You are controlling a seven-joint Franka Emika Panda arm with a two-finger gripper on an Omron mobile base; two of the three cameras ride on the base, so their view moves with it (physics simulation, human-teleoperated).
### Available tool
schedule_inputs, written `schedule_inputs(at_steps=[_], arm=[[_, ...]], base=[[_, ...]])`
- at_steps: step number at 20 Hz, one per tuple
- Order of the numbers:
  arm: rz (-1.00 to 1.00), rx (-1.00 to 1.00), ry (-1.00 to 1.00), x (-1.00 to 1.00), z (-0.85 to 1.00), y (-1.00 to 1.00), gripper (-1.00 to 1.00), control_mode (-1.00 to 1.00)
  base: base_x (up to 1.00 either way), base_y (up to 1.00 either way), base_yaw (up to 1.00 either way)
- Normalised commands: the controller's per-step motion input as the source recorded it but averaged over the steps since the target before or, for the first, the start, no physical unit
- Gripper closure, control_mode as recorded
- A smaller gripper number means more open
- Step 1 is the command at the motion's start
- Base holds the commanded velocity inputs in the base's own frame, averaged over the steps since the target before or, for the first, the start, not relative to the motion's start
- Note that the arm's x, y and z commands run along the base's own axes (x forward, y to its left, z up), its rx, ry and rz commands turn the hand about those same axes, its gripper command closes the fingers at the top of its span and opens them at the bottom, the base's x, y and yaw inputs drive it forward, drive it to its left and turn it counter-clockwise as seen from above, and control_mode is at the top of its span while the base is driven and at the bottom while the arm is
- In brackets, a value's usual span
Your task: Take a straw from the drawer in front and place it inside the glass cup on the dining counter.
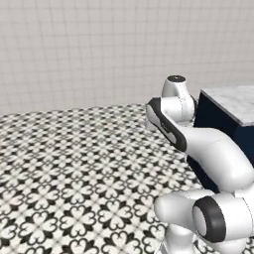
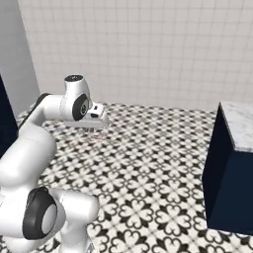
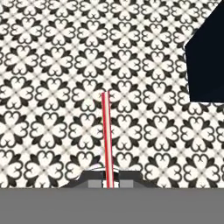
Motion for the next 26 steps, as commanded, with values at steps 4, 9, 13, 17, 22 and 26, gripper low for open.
schedule_inputs(at_steps=[4, 9, 13, 17, 22, 26], arm=[[0.0, 0.0, 0.0, 0.0, 0.0, 0.0, 1.0, 1.0], [0.0, 0.0, 0.0, 0.0, 0.0, 0.0, 1.0, 1.0], [0.0, 0.0, 0.0, 0.0, 0.0, 0.0, 1.0, 1.0], [0.0, 0.0, 0.0, 0.0, 0.0, 0.0, 1.0, 1.0], [0.0, 0.0, 0.0, 0.0, 0.0, 0.0, 1.0, 1.0], [0.0, 0.0, 0.0, 0.0, 0.0, 0.0, 1.0, 1.0]], base=[[1.0, 0.35, -0.52], [0.99, 0.54, -0.51], [0.89, 0.81, -0.47], [0.82, 0.9, -0.45], [0.76, 0.91, -0.43], [0.86, 0.75, -0.44]])
